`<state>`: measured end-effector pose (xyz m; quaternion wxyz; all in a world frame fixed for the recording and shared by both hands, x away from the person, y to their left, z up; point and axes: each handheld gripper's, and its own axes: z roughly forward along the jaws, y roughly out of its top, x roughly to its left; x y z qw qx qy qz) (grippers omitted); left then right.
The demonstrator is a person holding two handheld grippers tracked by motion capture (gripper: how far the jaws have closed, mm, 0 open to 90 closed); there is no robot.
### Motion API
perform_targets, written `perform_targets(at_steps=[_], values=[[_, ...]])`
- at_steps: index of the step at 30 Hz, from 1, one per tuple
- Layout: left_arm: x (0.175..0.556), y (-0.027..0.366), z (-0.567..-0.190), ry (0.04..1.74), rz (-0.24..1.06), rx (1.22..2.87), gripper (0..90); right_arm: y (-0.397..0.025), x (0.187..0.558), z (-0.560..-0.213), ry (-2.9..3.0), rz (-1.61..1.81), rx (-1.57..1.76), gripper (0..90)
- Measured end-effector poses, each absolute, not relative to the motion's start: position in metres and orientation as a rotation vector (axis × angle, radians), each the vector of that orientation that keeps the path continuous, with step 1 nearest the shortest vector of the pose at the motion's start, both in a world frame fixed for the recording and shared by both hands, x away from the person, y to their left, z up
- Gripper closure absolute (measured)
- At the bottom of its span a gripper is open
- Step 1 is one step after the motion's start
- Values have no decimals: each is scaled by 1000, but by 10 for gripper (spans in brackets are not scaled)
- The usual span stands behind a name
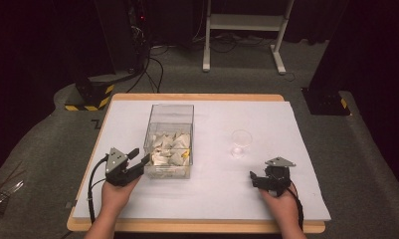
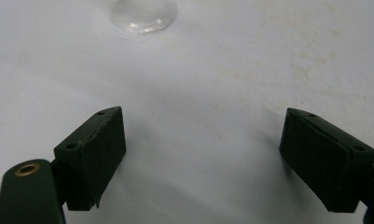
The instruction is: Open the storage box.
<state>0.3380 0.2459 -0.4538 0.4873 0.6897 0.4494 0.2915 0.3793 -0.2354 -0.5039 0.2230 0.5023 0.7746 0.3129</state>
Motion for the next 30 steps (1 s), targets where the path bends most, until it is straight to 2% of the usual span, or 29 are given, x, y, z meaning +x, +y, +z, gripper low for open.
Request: perform_targets(at_steps=[3,13,30], values=[[338,243,-455,1084,710,1681,574,-235,379,-504,2140,864,1387,140],[343,236,-460,1119,762,1648,603,-235,379,-504,2139,864,1387,140],[325,234,-462,1095,724,1646,674,-236,379,-504,2140,864,1382,141]])
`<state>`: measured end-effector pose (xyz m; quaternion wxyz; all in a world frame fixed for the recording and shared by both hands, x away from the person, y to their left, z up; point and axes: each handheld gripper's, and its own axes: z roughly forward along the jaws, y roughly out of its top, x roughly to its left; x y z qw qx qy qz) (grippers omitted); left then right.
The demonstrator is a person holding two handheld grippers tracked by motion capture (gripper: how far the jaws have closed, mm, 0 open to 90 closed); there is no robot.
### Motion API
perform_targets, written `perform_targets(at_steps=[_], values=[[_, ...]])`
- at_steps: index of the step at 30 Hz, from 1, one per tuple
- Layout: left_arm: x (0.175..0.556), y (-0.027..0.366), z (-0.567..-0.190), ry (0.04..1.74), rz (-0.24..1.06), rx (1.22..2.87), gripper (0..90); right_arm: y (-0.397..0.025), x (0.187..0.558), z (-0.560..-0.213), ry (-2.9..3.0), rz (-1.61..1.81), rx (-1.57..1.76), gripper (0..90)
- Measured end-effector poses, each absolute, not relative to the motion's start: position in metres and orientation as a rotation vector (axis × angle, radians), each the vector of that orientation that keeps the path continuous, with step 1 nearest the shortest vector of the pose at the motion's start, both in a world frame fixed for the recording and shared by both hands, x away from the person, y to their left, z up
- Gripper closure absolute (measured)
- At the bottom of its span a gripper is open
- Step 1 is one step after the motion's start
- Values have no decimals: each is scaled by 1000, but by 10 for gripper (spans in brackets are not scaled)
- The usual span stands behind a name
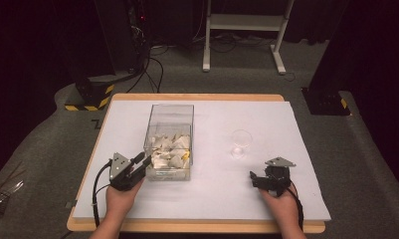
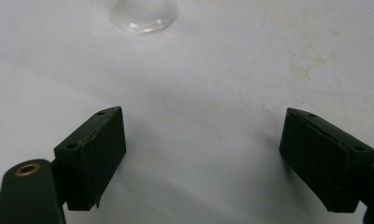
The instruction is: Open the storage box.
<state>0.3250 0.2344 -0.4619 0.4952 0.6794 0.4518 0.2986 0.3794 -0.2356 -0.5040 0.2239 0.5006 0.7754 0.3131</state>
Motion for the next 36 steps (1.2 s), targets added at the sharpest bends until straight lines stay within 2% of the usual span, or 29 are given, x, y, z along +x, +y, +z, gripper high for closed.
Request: perform_targets(at_steps=[36], values=[[285,238,-468,1091,691,1638,701,-235,379,-504,2138,864,1386,141]])
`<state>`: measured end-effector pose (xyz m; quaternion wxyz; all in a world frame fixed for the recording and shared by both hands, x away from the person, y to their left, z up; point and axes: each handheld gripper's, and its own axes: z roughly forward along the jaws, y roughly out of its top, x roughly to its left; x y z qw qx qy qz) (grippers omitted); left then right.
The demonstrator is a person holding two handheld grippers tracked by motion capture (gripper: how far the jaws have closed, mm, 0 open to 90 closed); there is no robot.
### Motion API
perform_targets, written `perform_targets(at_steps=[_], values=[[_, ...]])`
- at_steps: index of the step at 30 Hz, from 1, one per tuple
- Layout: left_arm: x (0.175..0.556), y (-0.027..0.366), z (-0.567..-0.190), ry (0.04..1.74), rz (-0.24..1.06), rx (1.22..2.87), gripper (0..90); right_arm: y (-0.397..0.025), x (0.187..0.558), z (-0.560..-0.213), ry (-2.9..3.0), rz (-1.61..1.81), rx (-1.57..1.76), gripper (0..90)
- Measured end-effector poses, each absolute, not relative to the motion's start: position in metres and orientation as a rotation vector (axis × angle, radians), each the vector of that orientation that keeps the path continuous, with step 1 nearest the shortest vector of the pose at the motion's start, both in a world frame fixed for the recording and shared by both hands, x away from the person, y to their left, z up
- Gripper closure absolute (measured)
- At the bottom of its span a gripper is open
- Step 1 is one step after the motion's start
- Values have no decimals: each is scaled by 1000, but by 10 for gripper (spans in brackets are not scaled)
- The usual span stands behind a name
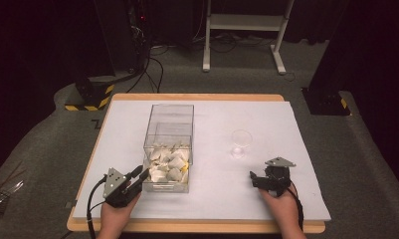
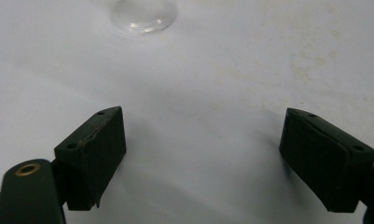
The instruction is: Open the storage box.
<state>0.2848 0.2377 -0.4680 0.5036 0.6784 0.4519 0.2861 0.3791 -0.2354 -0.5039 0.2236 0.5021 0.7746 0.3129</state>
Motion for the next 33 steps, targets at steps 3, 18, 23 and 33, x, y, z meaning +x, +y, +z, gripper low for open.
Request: perform_targets(at_steps=[3,18,23,33], values=[[282,238,-468,1088,689,1641,702,-235,379,-504,2139,864,1386,142],[274,236,-468,1089,714,1643,709,-235,379,-504,2139,864,1386,143],[274,237,-468,1086,724,1645,694,-235,379,-504,2139,864,1386,143],[276,251,-461,1090,724,1604,514,-236,379,-504,2141,866,1389,143]])
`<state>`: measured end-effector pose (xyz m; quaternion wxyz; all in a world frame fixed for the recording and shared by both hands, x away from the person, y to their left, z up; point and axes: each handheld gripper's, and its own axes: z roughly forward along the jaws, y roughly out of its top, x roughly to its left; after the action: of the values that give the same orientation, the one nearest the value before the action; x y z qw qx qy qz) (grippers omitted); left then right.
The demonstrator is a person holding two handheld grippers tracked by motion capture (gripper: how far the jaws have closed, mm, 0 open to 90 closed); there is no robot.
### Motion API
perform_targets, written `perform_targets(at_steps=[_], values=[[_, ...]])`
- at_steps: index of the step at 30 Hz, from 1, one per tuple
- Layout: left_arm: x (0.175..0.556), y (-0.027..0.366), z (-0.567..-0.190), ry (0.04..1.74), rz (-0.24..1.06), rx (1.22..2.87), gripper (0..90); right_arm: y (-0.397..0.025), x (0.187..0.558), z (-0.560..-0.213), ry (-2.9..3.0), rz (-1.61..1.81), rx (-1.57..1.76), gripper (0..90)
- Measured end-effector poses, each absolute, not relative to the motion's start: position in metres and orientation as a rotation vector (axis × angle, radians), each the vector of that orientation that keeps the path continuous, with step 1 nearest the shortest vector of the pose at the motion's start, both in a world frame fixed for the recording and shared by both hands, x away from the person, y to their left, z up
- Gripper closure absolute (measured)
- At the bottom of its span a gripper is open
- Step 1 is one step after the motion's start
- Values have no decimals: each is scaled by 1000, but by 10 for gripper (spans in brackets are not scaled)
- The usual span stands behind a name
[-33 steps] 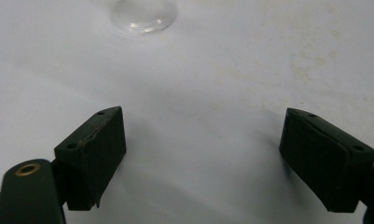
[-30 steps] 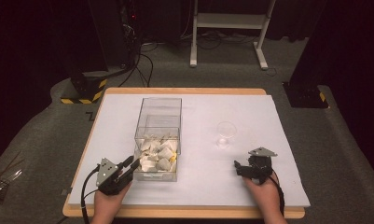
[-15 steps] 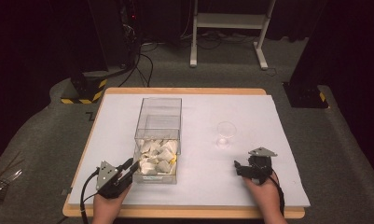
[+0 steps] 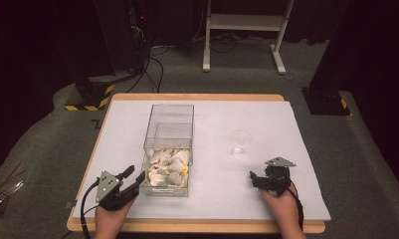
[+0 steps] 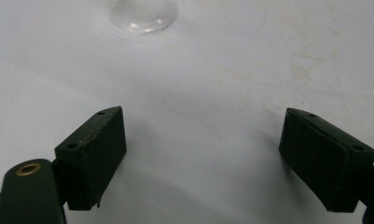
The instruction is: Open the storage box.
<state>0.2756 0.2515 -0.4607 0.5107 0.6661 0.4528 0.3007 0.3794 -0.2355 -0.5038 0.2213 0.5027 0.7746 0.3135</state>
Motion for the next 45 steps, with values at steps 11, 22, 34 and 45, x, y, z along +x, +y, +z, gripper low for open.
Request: perform_targets(at_steps=[11,22,34,45], values=[[286,266,-454,1072,712,1634,414,-237,377,-502,2144,882,1369,232],[297,298,-461,1177,773,1646,282,-235,371,-497,2123,903,1339,266],[305,306,-489,1210,832,1779,278,-219,363,-488,2140,961,1268,301],[313,311,-501,1233,731,1800,280,-193,354,-465,2180,1090,1159,372]])
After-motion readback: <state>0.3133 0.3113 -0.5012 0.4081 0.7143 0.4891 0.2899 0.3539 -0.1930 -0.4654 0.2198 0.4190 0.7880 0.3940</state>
